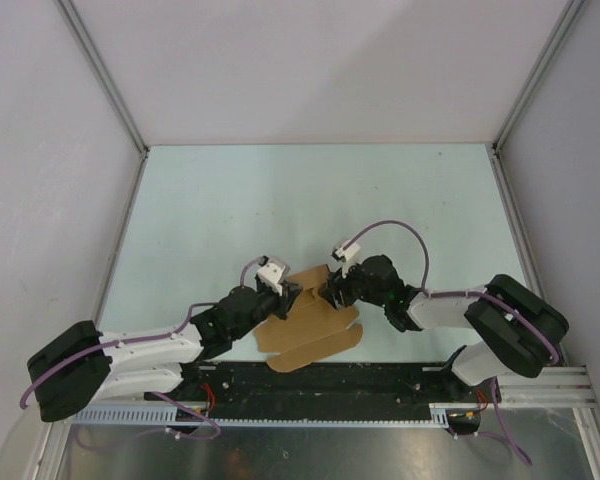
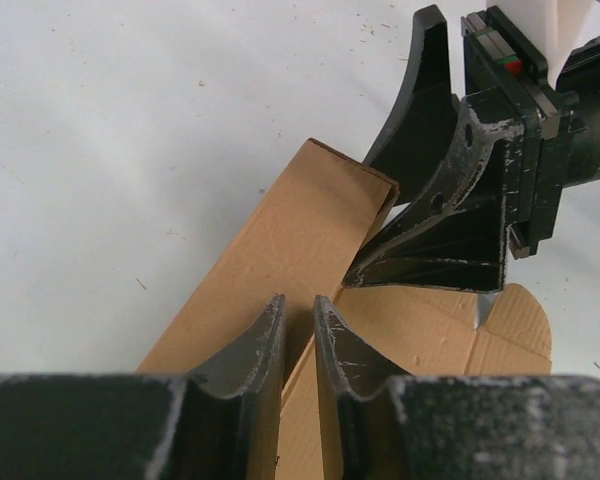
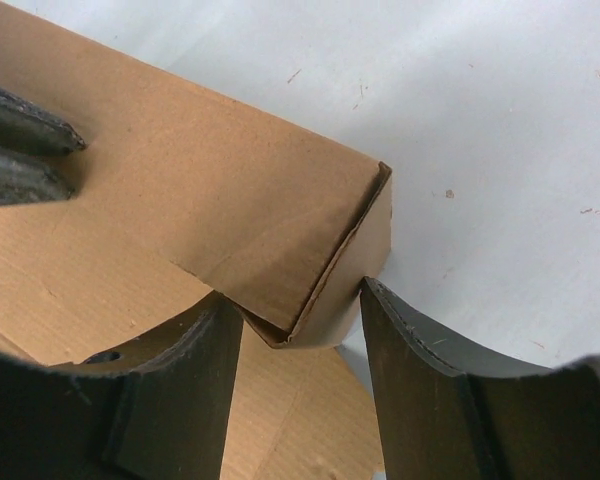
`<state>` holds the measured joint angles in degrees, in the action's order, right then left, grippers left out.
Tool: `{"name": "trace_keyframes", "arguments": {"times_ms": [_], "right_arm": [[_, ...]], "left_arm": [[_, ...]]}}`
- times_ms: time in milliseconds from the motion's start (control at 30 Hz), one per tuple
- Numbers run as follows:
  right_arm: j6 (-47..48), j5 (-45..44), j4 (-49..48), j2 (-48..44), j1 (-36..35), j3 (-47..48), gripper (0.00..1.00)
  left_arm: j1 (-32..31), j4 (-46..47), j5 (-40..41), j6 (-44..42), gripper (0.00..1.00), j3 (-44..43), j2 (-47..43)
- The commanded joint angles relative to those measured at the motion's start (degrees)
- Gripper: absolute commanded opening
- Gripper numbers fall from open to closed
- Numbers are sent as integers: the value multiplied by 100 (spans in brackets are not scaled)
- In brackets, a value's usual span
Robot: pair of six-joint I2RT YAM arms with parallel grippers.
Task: Fold the paper box
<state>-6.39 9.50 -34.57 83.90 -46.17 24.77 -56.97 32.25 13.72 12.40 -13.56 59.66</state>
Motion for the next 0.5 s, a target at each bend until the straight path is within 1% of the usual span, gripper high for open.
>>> {"name": "trace_keyframes", "arguments": {"times_ms": [0, 33, 267, 467], "right_arm": [[-2, -9, -410, 153, -93, 238, 54], [-2, -9, -419, 171, -94, 247, 54], [-37, -106, -516, 180, -129, 256, 51], [-90, -194, -604, 206, -146, 247, 43]], "left_arm": [[28, 36, -115, -89, 25, -147, -95], [28, 36, -115, -106, 27, -147, -121], [28, 36, -150, -133, 30, -155, -182], [28, 36, -211, -159, 31, -199, -183]]}}
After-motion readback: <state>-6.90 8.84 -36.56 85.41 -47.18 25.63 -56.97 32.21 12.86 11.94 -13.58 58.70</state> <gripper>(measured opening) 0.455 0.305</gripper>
